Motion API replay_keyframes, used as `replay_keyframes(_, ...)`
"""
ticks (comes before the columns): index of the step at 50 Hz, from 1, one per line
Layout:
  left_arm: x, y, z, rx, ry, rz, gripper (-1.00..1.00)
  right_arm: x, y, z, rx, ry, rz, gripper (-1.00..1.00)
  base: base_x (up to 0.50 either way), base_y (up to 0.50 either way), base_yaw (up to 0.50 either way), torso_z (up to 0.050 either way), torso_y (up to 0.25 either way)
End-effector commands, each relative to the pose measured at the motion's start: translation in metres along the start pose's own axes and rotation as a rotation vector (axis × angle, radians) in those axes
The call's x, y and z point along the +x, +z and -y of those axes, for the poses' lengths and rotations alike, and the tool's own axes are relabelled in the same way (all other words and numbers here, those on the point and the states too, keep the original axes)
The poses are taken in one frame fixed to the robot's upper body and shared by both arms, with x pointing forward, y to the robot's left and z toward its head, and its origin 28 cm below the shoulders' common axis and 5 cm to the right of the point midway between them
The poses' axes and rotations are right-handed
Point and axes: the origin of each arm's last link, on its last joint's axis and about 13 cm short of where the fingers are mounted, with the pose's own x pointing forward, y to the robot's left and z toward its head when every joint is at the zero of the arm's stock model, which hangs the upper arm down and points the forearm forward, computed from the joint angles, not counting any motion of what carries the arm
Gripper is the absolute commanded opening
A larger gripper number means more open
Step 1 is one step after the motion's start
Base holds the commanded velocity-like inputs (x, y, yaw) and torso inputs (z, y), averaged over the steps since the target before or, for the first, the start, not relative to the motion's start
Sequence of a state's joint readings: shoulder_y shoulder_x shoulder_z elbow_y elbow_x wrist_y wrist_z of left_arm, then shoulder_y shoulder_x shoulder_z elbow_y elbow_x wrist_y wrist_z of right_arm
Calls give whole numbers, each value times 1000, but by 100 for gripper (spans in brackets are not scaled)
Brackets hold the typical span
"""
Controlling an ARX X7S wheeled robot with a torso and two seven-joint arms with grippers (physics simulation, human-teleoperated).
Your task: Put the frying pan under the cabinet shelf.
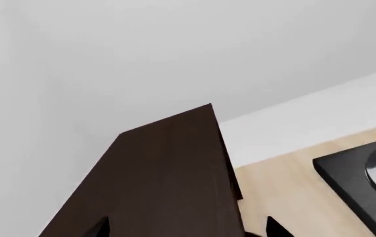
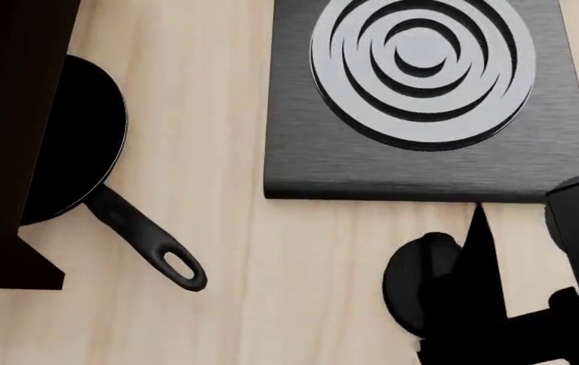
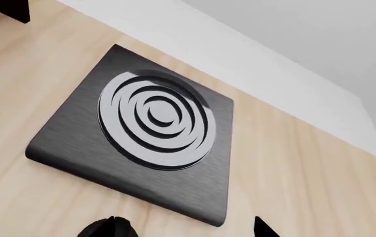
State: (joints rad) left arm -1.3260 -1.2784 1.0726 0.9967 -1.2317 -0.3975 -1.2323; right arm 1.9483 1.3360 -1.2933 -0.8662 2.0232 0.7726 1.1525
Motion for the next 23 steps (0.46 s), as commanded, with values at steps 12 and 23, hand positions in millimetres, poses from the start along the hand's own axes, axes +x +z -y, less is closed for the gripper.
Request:
replay_keyframes(12, -22, 4, 3, -21, -43, 31, 100, -11, -5, 3, 28, -1, 8, 100, 0, 0, 0, 0, 0)
replay_keyframes(23, -35, -7, 10, -28, -53, 27, 100, -11, -13, 4, 51, -12, 3, 100, 0, 0, 0, 0, 0)
